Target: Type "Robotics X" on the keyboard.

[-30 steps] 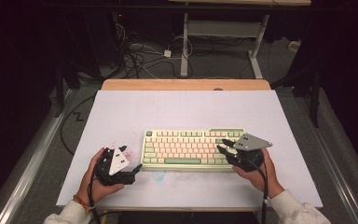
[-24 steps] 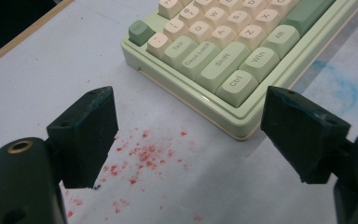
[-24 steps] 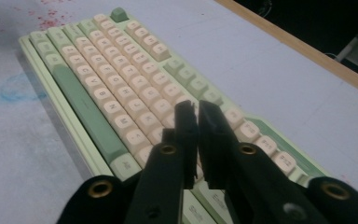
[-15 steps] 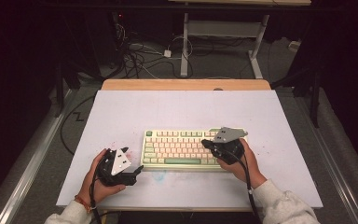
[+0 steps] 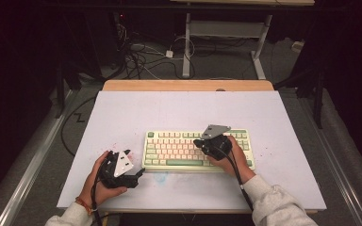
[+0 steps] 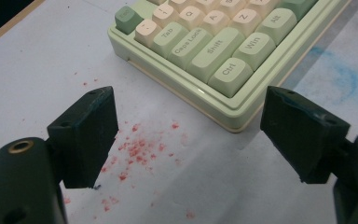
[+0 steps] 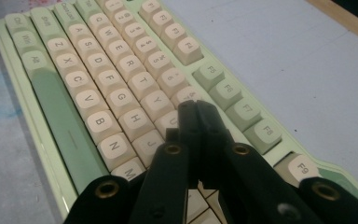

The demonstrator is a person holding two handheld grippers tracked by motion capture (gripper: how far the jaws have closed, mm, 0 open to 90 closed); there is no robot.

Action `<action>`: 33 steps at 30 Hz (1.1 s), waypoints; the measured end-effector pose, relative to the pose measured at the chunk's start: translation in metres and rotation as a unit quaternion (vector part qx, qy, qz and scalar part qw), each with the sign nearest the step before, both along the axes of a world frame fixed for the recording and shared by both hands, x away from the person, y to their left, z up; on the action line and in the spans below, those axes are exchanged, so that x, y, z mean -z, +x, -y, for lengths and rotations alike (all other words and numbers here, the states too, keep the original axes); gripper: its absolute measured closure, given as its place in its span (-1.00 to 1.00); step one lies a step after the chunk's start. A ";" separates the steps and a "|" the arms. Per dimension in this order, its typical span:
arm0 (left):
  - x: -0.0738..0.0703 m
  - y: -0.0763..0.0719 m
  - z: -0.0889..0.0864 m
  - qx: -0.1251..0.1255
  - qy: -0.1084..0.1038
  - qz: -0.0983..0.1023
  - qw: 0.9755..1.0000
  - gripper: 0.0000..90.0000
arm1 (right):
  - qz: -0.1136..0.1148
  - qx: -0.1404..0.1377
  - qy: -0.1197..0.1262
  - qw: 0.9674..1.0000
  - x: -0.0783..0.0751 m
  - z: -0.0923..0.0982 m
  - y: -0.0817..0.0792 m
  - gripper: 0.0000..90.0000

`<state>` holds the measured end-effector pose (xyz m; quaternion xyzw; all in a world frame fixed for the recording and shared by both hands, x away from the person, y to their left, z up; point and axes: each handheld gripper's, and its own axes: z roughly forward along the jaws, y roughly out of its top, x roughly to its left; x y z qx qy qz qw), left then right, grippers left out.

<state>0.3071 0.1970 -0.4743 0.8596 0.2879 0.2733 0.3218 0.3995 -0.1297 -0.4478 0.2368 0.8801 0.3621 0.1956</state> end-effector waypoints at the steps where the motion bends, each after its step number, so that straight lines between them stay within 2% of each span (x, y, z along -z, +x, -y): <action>1: 0.000 0.000 0.000 0.000 -0.001 -0.001 1.000 -0.60 | -0.002 0.002 -0.003 1.000 0.002 -0.001 0.001 1.00; 5: 0.001 0.000 0.000 0.002 0.002 -0.003 1.000 -0.60 | -0.005 0.006 -0.014 1.000 0.006 -0.005 0.005 1.00; 13: 0.002 0.001 0.001 0.002 0.008 -0.006 1.000 -0.59 | -0.006 0.012 -0.015 1.000 0.007 -0.004 0.005 1.00; 15: 0.002 0.001 0.001 0.003 0.010 -0.006 1.000 -0.59 | -0.011 0.004 -0.025 1.000 0.010 -0.006 0.005 1.00; 18: 0.002 0.001 0.001 0.001 0.010 -0.005 1.000 -0.59 | -0.007 0.001 -0.031 0.999 0.008 -0.007 0.002 1.00; 22: 0.003 0.001 0.001 0.001 0.013 -0.007 1.000 -0.59 | 0.005 0.002 -0.004 1.000 0.000 -0.004 -0.004 1.00; 33: 0.005 0.003 0.001 0.000 0.016 -0.012 1.000 -0.59 | 0.007 0.010 0.018 1.000 -0.008 0.004 -0.005 0.98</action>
